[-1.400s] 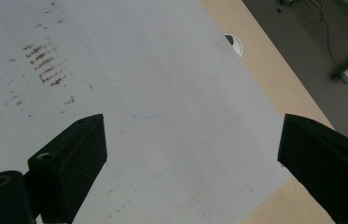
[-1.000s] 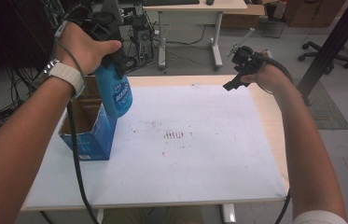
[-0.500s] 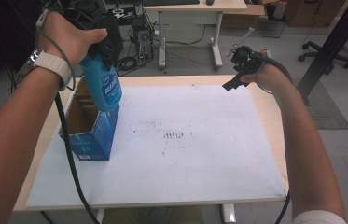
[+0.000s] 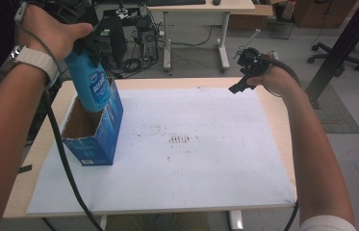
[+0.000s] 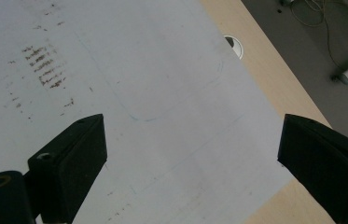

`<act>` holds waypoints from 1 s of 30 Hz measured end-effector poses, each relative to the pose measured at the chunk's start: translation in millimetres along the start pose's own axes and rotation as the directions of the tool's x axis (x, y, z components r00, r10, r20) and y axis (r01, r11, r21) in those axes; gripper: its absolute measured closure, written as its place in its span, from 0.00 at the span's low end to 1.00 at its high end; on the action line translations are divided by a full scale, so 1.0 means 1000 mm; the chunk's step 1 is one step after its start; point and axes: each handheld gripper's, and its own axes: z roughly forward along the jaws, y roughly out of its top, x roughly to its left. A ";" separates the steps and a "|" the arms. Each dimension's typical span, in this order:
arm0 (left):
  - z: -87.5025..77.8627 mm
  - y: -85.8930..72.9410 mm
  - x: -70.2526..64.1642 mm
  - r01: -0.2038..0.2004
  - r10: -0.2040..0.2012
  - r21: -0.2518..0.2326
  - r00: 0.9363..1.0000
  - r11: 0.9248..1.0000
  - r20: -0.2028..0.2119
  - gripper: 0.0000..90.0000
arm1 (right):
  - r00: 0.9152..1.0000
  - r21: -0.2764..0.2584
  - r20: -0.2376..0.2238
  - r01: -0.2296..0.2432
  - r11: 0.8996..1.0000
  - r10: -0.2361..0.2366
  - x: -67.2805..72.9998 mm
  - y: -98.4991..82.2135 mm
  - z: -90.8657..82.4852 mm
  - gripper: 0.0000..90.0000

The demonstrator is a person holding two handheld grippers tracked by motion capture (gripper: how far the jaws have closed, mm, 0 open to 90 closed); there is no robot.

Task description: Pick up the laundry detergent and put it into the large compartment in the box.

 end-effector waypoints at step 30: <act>0.026 -0.009 0.035 0.073 -0.073 0.010 0.997 0.997 -0.041 0.41 | 1.000 0.012 -0.002 0.000 1.000 0.000 -0.002 0.000 0.004 0.09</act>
